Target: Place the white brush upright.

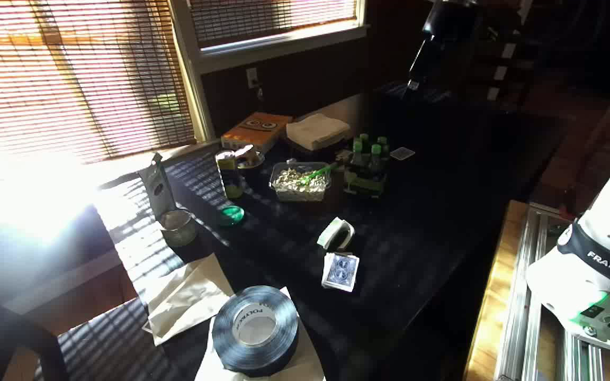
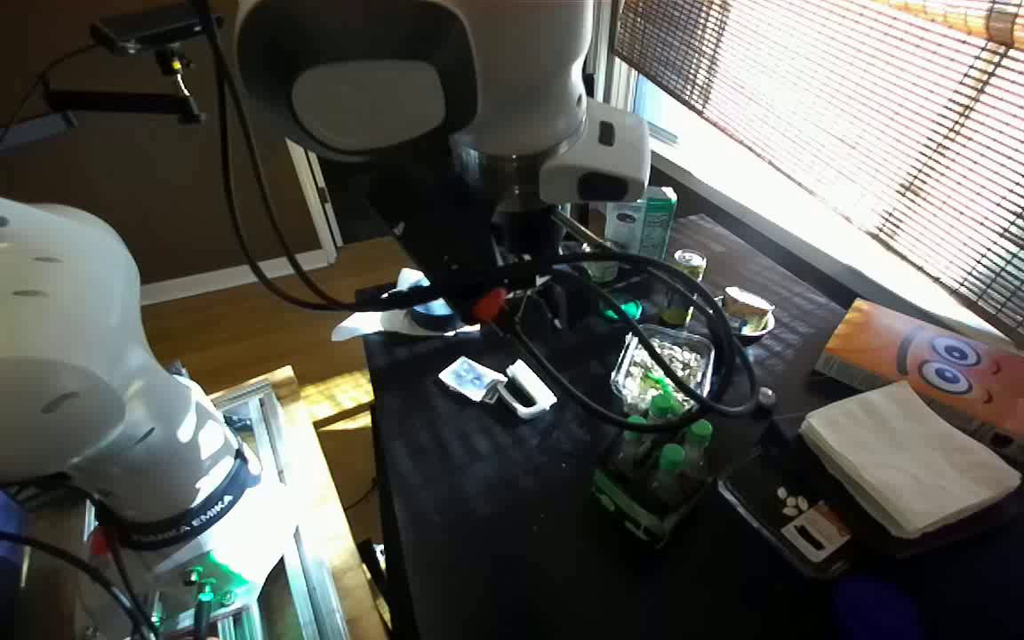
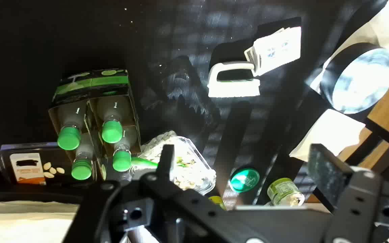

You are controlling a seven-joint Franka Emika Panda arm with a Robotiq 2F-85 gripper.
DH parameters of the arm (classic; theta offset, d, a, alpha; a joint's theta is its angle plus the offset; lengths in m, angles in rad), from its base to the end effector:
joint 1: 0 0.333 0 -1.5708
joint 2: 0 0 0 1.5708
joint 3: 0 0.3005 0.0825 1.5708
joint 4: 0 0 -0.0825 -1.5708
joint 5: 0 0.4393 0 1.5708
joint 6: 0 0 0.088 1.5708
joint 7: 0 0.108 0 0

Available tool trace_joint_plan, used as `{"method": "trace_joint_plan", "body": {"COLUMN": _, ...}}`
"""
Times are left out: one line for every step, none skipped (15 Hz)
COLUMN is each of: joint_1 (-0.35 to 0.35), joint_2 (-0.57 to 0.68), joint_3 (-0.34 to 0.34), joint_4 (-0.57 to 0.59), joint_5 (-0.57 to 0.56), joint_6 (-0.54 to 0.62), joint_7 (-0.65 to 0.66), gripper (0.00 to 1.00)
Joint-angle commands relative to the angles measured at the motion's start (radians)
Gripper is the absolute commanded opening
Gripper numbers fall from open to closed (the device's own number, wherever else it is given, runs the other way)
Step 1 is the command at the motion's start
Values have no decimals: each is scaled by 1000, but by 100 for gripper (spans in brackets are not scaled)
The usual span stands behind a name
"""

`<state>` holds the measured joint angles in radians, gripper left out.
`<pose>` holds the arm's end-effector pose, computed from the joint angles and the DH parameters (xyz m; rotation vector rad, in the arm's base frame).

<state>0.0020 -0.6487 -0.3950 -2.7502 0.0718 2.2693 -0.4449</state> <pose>0.3888 -0.1339 0.3633 -2.8971 -0.0986 -0.3275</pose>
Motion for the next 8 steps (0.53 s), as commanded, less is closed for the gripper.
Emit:
{"method": "trace_joint_plan", "body": {"joint_1": -23, "joint_2": 5, "joint_3": 24, "joint_4": 2, "joint_5": 20, "joint_6": -4, "joint_7": -14, "gripper": 100}}
{"method": "trace_joint_plan", "body": {"joint_1": -23, "joint_2": 5, "joint_3": 24, "joint_4": 2, "joint_5": 20, "joint_6": -4, "joint_7": -14, "gripper": 100}}
{"method": "trace_joint_plan", "body": {"joint_1": -27, "joint_2": 6, "joint_3": 45, "joint_4": 3, "joint_5": 19, "joint_6": -12, "joint_7": 24, "gripper": 100}}
{"method": "trace_joint_plan", "body": {"joint_1": -39, "joint_2": 7, "joint_3": 81, "joint_4": 2, "joint_5": 10, "joint_6": -14, "joint_7": 80, "gripper": 100}}
{"method": "trace_joint_plan", "body": {"joint_1": -56, "joint_2": 9, "joint_3": 132, "joint_4": 2, "joint_5": -2, "joint_6": -15, "joint_7": 160, "gripper": 100}}
{"method": "trace_joint_plan", "body": {"joint_1": -76, "joint_2": 11, "joint_3": 181, "joint_4": 2, "joint_5": -15, "joint_6": -19, "joint_7": 243, "gripper": 100}}
{"method": "trace_joint_plan", "body": {"joint_1": -88, "joint_2": 14, "joint_3": 231, "joint_4": 2, "joint_5": -26, "joint_6": -34, "joint_7": 321, "gripper": 100}}
{"method": "trace_joint_plan", "body": {"joint_1": -96, "joint_2": 15, "joint_3": 276, "joint_4": 1, "joint_5": -30, "joint_6": -56, "joint_7": 393, "gripper": 100}}
